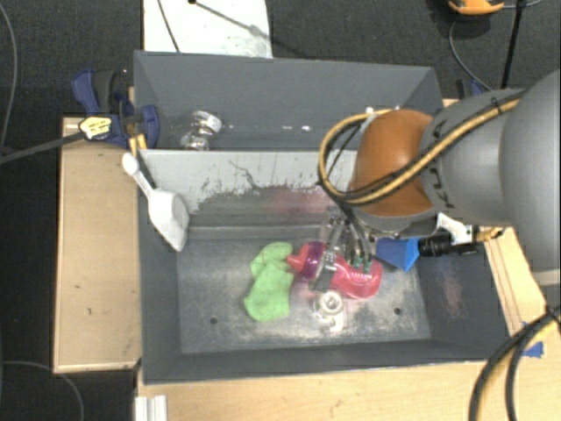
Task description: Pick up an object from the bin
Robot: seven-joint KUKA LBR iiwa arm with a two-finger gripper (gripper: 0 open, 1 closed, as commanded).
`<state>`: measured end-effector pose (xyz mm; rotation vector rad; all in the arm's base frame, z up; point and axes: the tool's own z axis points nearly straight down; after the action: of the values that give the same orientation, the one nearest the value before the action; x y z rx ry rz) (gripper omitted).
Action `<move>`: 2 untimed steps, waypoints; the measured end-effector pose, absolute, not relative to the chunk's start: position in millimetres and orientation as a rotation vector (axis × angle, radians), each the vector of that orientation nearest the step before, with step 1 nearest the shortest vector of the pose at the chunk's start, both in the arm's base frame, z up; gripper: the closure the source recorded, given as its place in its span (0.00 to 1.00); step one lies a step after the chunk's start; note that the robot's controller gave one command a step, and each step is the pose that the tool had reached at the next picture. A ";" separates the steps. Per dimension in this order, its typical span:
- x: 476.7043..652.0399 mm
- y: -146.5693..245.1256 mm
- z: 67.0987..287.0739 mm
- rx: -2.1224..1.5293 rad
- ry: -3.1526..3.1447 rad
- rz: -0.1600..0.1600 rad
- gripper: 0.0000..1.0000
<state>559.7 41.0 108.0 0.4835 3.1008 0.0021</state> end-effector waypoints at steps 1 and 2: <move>547.6 36.0 69.5 0.535 3.095 0.002 0.00; 571.0 32.2 70.3 0.958 2.990 0.001 1.00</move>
Offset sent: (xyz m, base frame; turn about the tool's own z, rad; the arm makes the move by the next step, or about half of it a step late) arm 0.0108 -0.0087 -0.0380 0.3121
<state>571.0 32.2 70.3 0.9584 2.9900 0.0009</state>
